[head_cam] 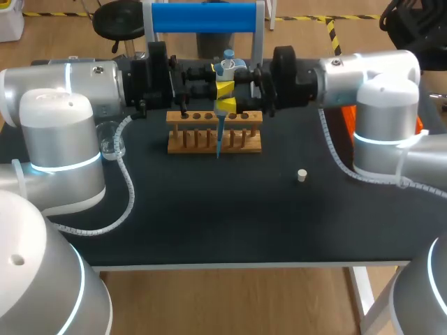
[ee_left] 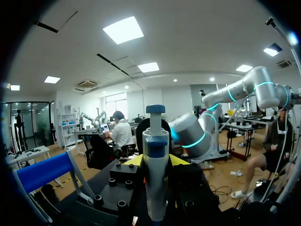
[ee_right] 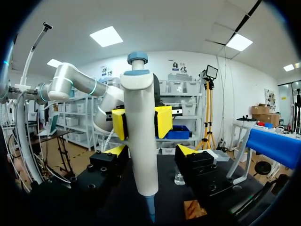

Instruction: Invert the test tube, pick up the pipette, mount the tip to pipette, aspirate from beaker and dispense into the tube, eject the tip, return the pipette, and cap with the stopper.

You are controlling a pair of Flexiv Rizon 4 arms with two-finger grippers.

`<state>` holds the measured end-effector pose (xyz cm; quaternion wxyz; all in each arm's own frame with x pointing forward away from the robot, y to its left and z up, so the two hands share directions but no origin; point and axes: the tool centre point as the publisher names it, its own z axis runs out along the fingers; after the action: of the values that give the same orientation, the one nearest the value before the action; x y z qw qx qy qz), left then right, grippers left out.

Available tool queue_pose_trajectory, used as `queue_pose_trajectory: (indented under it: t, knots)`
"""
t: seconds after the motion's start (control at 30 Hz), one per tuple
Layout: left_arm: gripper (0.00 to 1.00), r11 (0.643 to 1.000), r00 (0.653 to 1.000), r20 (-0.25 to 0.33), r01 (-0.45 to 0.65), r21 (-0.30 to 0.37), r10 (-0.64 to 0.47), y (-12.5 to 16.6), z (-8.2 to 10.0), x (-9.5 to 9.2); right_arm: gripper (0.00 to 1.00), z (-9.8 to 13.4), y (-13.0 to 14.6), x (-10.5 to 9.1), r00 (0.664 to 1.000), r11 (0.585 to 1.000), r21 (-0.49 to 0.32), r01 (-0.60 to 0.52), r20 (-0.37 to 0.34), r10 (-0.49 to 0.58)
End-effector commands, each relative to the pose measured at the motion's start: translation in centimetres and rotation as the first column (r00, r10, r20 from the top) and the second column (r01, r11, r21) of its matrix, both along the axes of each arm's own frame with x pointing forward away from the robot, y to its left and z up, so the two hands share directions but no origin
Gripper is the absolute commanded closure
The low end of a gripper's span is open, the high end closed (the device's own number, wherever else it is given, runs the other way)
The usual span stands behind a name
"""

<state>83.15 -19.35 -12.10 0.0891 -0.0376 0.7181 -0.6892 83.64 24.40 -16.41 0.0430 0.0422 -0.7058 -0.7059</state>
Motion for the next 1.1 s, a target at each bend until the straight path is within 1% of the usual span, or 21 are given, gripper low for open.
queue_pose_trajectory:
  t: [0.03, 0.2, 0.23, 0.27, 0.3, 0.43, 0.5, 0.6, 0.67, 0.7, 0.77, 1.07, 1.1]
  knots:
    - [1.0, 1.0, 1.0, 0.002, -0.001, -0.003, 0.001, -0.02, -0.04, -0.03, 0.37, -0.14, 0.45, -0.05, 1.0, 1.0, 0.007, 0.008, -0.001, -0.008]
    - [1.0, 1.0, 1.0, 0.002, -0.001, -0.003, 0.001, -0.02, -0.04, -0.03, 0.42, -0.1, 0.66, -0.05, 1.0, 1.0, 0.015, 0.014, -0.004, -0.014]
    - [1.0, 1.0, 1.0, 0.002, -0.001, -0.003, 0.001, -0.02, -0.04, -0.03, 0.44, -0.1, 0.68, -0.05, 1.0, 1.0, 0.017, 0.014, -0.005, -0.014]
    - [1.0, 1.0, 1.0, 0.002, -0.001, -0.003, 0.001, -0.02, -0.04, -0.03, 0.49, -0.1, 0.69, -0.05, 1.0, 1.0, 0.019, 0.016, -0.006, -0.016]
    - [1.0, 1.0, 1.0, 0.002, -0.001, -0.003, 0.001, -0.02, -0.04, -0.03, 0.5, -0.1, 0.7, -0.05, 1.0, 1.0, 0.021, 0.017, -0.006, -0.017]
    - [1.0, 1.0, 1.0, 0.002, -0.001, -0.003, 0.001, -0.02, -0.04, -0.03, 0.53, -0.06, 0.69, -0.05, 1.0, 0.999, 0.028, 0.019, -0.009, -0.019]
    - [1.0, 1.0, 1.0, 0.002, -0.001, -0.003, 0.001, -0.02, -0.04, -0.03, 0.64, -0.02, 0.65, -0.06, 1.0, 0.999, 0.032, 0.018, -0.009, -0.017]
    - [1.0, 1.0, 1.0, 0.002, -0.001, -0.003, 0.001, -0.02, -0.04, -0.03, 0.77, 0.03, 0.57, -0.11, 1.0, 0.999, 0.036, 0.016, -0.01, -0.016]
    - [1.0, 1.0, 1.0, 0.002, -0.001, -0.003, 0.001, -0.02, -0.04, -0.03, 0.82, 0.06, 0.52, -0.13, 1.0, 0.999, 0.038, 0.016, -0.012, -0.015]
    - [1.0, 1.0, 1.0, 0.002, -0.001, -0.003, 0.001, -0.02, -0.04, -0.03, 0.87, 0.07, 0.49, -0.14, 1.0, 0.999, 0.039, 0.015, -0.012, -0.015]
    - [1.0, 1.0, 1.0, 0.002, -0.001, -0.003, 0.001, -0.02, -0.04, -0.03, 0.99, 0.09, 0.45, -0.15, 1.0, 0.999, 0.041, 0.014, -0.014, -0.014]
    - [1.0, 1.0, 1.0, 0.002, -0.001, -0.003, 0.001, -0.02, -0.04, -0.03, 1.0, 0.25, 0.38, -0.48, 1.0, 0.999, 0.039, -0.022, -0.009, 0.022]
    - [0.53, 1.0, 1.0, 0.002, -0.001, -0.003, 0.001, -0.02, -0.04, -0.03, 1.0, 0.27, 0.36, -0.53, 1.0, 0.999, 0.035, -0.03, -0.009, 0.03]
